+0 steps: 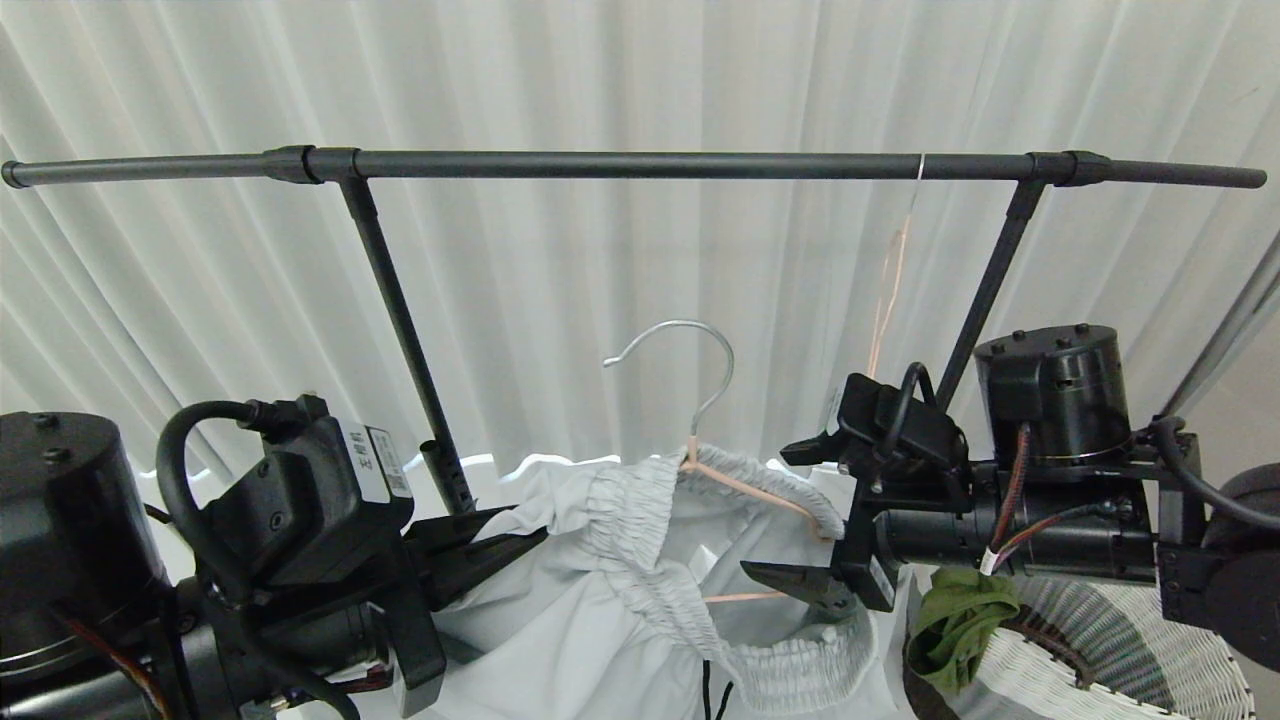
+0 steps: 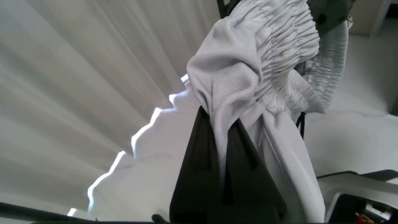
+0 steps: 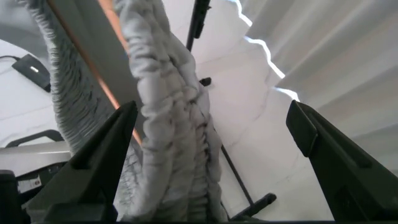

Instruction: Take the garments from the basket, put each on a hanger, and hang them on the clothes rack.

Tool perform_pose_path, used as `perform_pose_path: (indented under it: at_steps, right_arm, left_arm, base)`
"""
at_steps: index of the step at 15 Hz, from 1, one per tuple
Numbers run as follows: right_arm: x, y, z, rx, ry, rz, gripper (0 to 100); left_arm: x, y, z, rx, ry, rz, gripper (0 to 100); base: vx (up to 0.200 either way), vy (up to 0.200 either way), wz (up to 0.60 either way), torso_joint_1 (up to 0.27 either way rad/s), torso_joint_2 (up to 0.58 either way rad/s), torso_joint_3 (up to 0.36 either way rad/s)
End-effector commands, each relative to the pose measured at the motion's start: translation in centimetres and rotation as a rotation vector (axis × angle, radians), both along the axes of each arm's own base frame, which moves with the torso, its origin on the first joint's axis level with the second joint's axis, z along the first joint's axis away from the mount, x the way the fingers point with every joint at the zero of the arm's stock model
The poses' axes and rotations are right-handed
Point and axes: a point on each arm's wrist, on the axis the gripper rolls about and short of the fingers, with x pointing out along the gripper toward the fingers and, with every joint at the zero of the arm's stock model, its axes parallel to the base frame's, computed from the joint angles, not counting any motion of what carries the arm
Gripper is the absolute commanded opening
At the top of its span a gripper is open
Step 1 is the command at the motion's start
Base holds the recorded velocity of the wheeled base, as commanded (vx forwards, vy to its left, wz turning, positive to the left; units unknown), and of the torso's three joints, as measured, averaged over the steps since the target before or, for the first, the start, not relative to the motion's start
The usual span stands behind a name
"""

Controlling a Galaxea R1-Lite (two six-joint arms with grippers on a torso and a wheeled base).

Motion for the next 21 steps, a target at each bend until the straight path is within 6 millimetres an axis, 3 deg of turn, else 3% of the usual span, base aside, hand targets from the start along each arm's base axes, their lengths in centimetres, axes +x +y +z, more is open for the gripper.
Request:
perform_pose_path:
  at_steps: [1,7,12,13,21]
  right_arm:
    - [0.4,0.6,-0.1,0.0,0.003,0.011,100]
    - [0.1,2.3,-0.1,0.002,0.013,0.071,100]
    - [0.2,2.3,-0.1,0.004,0.013,0.069,100]
    - [0.2,2.4,-0.2,0.002,0.013,0.067,0]
    - [1.3,1.7,-0.3,-0.011,-0.026,0.035,0]
  left_arm:
    - [0.3,0.1,-0.2,0.006,0.007,0.014,0]
    - [0.7,-0.2,0.1,-0.018,-0.027,0.016,0]
    - [0.7,-0.1,0.2,-0.022,-0.032,0.016,0]
    - [0.6,-0.1,0.2,-0.024,-0.035,0.014,0]
    - [0.6,-0.1,0.3,-0.025,-0.04,0.014,0]
  base:
    - [0.0,0.0,0.0,0.0,0.0,0.0]
    - [0.0,0.0,0.0,0.0,0.0,0.0]
    - [0.0,0.0,0.0,0.0,0.0,0.0]
    - [0.0,0.0,0.0,0.0,0.0,0.0]
    - [0.0,0.0,0.0,0.0,0.0,0.0]
